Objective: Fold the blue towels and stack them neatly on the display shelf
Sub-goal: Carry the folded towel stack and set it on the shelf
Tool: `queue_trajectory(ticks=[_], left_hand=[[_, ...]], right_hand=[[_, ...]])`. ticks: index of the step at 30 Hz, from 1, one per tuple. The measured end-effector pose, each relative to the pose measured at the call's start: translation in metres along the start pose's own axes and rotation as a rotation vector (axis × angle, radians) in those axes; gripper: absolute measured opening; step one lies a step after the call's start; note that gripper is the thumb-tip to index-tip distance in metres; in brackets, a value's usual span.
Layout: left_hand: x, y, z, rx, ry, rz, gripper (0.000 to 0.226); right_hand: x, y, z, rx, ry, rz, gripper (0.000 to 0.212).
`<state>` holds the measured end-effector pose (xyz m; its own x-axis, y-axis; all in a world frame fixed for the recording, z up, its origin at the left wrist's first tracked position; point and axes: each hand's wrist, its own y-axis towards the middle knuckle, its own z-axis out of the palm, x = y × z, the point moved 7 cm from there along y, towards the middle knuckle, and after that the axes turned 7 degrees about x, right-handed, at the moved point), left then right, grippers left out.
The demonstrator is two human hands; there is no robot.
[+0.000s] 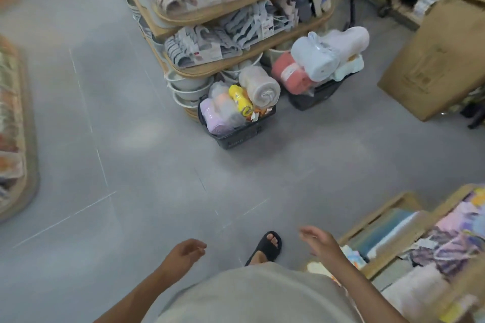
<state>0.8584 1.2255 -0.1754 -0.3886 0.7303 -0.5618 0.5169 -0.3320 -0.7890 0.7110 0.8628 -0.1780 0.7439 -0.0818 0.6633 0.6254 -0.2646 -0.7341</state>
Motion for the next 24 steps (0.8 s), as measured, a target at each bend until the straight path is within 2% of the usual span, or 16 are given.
queue_trajectory(ticks=[6,11,16,19,24], left_hand=[[-0.091,0.061,-0.028,-0.063,-0.078,-0.021,0.016],[-0.213,0.151,-0.013,0.019,0.013,0.041,0.014],[-0.372,0.257,0.037,0.192,0.203,0.161,0.014],[-0.473,0.308,0.084,0.375,0.355,0.236,0.013],[-0.617,0.375,0.173,0.589,0.602,0.340,0.013]], right_hand=[[0.085,0.071,-0.078,0.029,-0.033,-0.026,0.016],[0.105,0.110,-0.150,-0.038,0.043,0.026,0.015],[0.092,0.134,-0.231,-0.239,0.203,0.145,0.011],[0.101,0.136,-0.279,-0.371,0.303,0.179,0.004],[0.111,0.133,-0.352,-0.561,0.513,0.197,0.010]])
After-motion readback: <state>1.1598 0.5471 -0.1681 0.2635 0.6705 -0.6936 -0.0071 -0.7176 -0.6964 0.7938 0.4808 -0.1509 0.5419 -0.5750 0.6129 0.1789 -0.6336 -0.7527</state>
